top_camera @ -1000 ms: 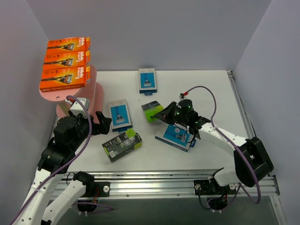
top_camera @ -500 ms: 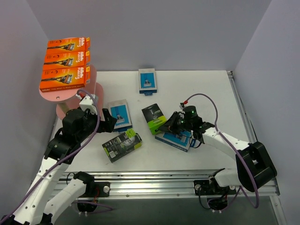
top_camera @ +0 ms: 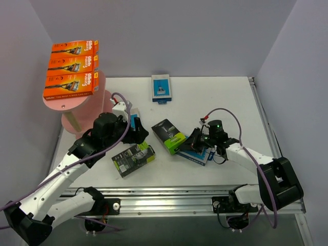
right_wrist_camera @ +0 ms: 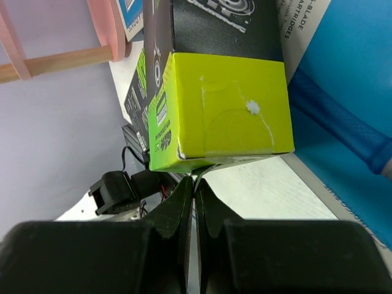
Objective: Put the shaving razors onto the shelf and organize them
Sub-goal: Grab a shaving razor with the right arm
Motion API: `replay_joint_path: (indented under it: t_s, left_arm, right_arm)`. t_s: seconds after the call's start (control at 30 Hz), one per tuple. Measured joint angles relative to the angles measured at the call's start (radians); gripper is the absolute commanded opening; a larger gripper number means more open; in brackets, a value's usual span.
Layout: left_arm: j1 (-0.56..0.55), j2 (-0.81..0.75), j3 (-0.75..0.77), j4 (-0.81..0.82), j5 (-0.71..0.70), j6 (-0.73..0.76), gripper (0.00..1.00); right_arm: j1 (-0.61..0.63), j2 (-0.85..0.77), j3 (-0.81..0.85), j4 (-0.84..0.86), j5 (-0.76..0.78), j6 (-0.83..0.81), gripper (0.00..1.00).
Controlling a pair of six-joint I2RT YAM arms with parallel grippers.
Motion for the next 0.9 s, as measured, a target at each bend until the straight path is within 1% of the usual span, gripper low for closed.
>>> replay_joint_path:
  t_s: [0.13,0.23,0.43,0.57,0.7,0.9]
  left_arm:
    - [-0.075,0.087,0.002,0.056,-0.025,-0.025,0.87]
    - [-0.095,0.154,0.01,0.093,-0.045,-0.034,0.87]
    - [-0.099,0.308,0.063,0.177,-0.078,-0.034,0.87]
    - [-0.099,0.428,0.098,0.246,-0.081,-0.034,0.87]
    - [-0.098,0.535,0.102,0.296,-0.079,-0.035,0.86]
    - [-0.079,0.657,0.109,0.333,-0.048,-0.044,0.83]
  right_arm:
    - [-0.05,0.0,-0.002,-0.019,-0.066,-0.073,0.0]
    - [-0.086,0.0,0.0,-0.074,-0.1,-0.15,0.0]
    - [-0.104,0.018,0.04,-0.142,-0.124,-0.244,0.0]
    - [-0.108,0.024,0.045,-0.164,-0.124,-0.274,0.0]
    - [-0.117,0.023,0.045,-0.178,-0.123,-0.286,0.0]
    - [-0.137,-0.019,0.045,-0.225,-0.105,-0.295,0.1]
